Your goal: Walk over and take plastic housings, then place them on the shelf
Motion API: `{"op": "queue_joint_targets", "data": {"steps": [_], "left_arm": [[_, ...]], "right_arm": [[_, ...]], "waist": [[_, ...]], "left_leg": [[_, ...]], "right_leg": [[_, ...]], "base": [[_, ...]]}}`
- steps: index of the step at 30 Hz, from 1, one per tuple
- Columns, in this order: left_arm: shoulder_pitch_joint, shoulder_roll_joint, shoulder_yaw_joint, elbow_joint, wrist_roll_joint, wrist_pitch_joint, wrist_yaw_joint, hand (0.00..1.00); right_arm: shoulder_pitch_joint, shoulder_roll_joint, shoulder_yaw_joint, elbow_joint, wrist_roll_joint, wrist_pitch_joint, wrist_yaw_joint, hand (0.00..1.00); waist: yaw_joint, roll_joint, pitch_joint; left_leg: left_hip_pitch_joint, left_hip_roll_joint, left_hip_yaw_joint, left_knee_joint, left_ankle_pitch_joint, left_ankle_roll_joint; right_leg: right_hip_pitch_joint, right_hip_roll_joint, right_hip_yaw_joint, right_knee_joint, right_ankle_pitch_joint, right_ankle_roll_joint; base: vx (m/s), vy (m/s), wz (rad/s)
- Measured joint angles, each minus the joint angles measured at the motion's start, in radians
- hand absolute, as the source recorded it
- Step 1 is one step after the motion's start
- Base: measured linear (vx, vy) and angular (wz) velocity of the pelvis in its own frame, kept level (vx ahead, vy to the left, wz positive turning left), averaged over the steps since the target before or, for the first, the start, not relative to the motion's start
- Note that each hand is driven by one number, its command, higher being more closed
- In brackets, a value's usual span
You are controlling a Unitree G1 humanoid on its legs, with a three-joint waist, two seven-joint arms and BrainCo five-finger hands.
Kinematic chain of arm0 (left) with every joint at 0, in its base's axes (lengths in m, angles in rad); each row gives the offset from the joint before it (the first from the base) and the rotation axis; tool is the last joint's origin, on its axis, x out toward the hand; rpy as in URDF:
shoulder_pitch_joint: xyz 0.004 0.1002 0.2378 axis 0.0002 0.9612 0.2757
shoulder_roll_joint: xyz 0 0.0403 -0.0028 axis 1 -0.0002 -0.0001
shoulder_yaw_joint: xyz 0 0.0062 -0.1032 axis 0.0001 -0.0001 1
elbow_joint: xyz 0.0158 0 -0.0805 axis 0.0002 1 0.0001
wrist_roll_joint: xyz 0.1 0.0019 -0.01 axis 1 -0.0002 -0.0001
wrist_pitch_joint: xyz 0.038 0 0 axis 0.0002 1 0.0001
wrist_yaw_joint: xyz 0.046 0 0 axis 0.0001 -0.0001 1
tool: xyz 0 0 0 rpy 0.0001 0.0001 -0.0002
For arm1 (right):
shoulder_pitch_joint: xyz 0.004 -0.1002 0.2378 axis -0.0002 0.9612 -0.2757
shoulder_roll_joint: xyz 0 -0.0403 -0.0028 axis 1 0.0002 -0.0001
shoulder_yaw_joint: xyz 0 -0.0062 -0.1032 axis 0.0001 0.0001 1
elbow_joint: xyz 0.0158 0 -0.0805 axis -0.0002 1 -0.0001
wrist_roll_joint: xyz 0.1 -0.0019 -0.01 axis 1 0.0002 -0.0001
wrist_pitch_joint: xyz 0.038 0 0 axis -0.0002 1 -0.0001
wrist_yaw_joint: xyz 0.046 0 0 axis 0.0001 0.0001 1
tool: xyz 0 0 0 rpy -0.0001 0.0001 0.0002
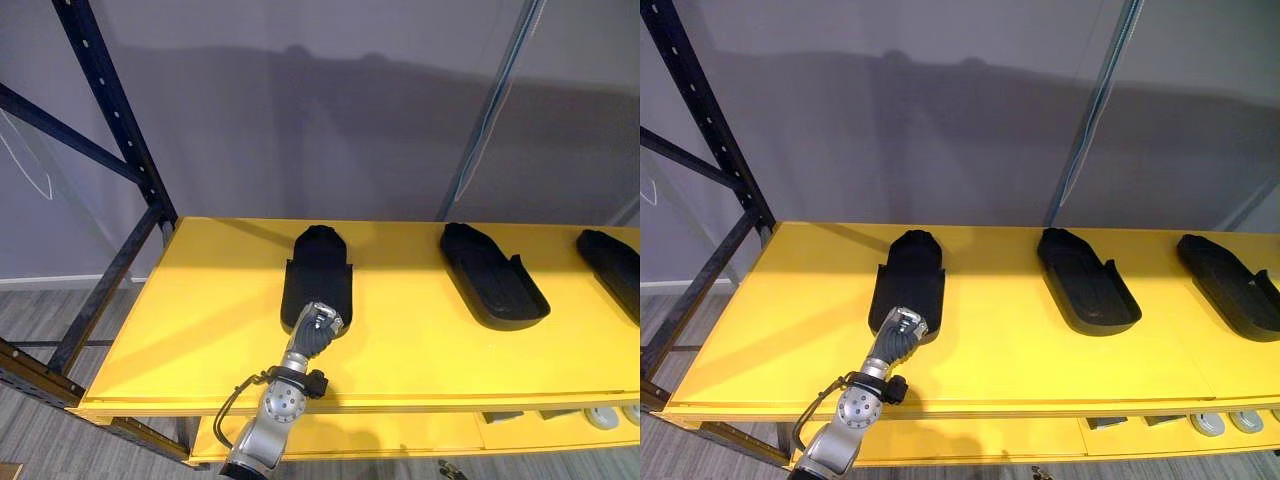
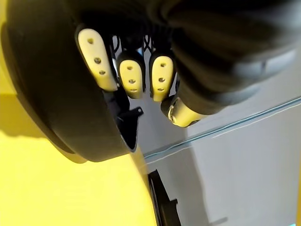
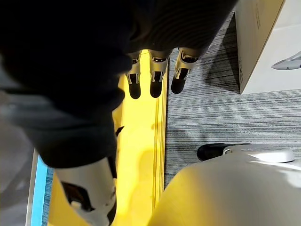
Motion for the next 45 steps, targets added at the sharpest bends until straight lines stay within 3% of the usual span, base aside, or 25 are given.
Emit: {"op": "queue_joint_targets", "data": {"steps": [12, 19, 26, 30, 35, 40, 45], "left_arm": [[-0.06, -0.003, 0.039, 0.038, 0.002, 0.036, 0.04, 1.0], [-0.073, -0.006, 0.04, 0.035, 0.001, 0.04, 0.051, 1.0], [-0.009, 0.012, 0.042, -0.155, -0.002, 0.083, 0.059, 1.0], [0.037, 0.01, 0.098, -0.399, -0.006, 0.068, 0.071, 1.0], [0.131, 0.003, 0.274, -0.618, -0.068, 0.009, 0.14, 1.0], [0.253, -0.039, 0.464, -0.663, -0.187, -0.01, 0.217, 1.0], [0.382, -0.074, 0.541, -0.578, -0.24, 0.004, 0.212, 1.0]], "right_arm": [[-0.009, -0.001, -0.002, -0.001, -0.001, 0.0, 0.0, 0.0], [-0.008, -0.001, -0.003, 0.0, -0.004, 0.003, 0.0, 0.0], [-0.008, -0.003, -0.011, 0.001, -0.003, 0.002, -0.005, 0.0], [-0.002, -0.003, -0.016, 0.002, -0.002, 0.002, -0.011, 0.0], [0.016, -0.006, -0.021, 0.01, 0.0, -0.003, -0.012, 0.0], [0.024, -0.002, -0.039, 0.024, 0.0, -0.003, -0.016, 0.0], [0.036, 0.003, -0.038, -0.009, -0.009, -0.002, -0.018, 0.0]], "waist": [[-0.028, 0.001, 0.011], [-0.029, 0.002, 0.011], [-0.029, 0.01, 0.027], [-0.007, 0.009, 0.045], [0.025, 0.01, 0.05], [0.064, 0.008, 0.049], [0.087, -0.002, 0.049]], "left_leg": [[0.013, 0.001, 0.008, -0.005, -0.001, -0.001], [0.014, 0.001, 0.011, -0.012, -0.001, -0.001], [0.011, 0.0, -0.004, -0.012, -0.001, -0.001], [0.003, -0.001, -0.017, 0.002, -0.003, 0.002], [0.001, 0.0, -0.057, 0.027, -0.006, 0.002], [-0.003, 0.0, -0.085, 0.038, -0.007, 0.001], [-0.017, 0.0, -0.106, 0.066, -0.019, 0.002]], "right_leg": [[0.01, 0.002, 0.006, -0.002, 0.0, 0.0], [0.014, 0.002, 0.008, -0.018, 0.004, -0.003], [0.021, 0.0, -0.008, -0.017, 0.004, -0.003], [0.027, -0.002, -0.006, -0.008, 0.001, 0.0], [0.031, -0.004, -0.037, 0.055, -0.04, 0.004], [0.032, -0.006, -0.062, 0.091, -0.066, 0.004], [0.031, -0.011, -0.088, 0.119, -0.087, 0.002]], "base": [[-0.01, 0.0, -0.01], [0.0, 0.0, 0.0], [0.0, -0.001, 0.05], [-0.04, -0.003, 0.09], [-0.05, -0.018, 0.22], [-0.04, -0.018, 0.19], [0.0, -0.012, 0.14]]}}
